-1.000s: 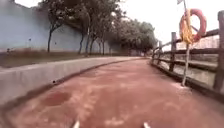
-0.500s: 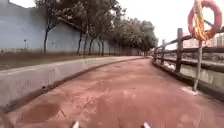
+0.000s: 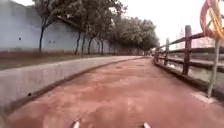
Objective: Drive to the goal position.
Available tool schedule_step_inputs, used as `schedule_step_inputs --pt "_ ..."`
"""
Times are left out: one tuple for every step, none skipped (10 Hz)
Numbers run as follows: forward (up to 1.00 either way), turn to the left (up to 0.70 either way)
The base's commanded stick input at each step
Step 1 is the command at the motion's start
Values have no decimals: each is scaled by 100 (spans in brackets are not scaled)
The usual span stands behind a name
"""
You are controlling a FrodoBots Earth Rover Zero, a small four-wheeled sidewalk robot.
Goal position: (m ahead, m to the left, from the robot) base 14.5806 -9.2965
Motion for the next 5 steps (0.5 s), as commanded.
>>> schedule_step_inputs --pt "70 0" --pt "70 0" --pt "70 0" --pt "70 0" --pt "70 0"
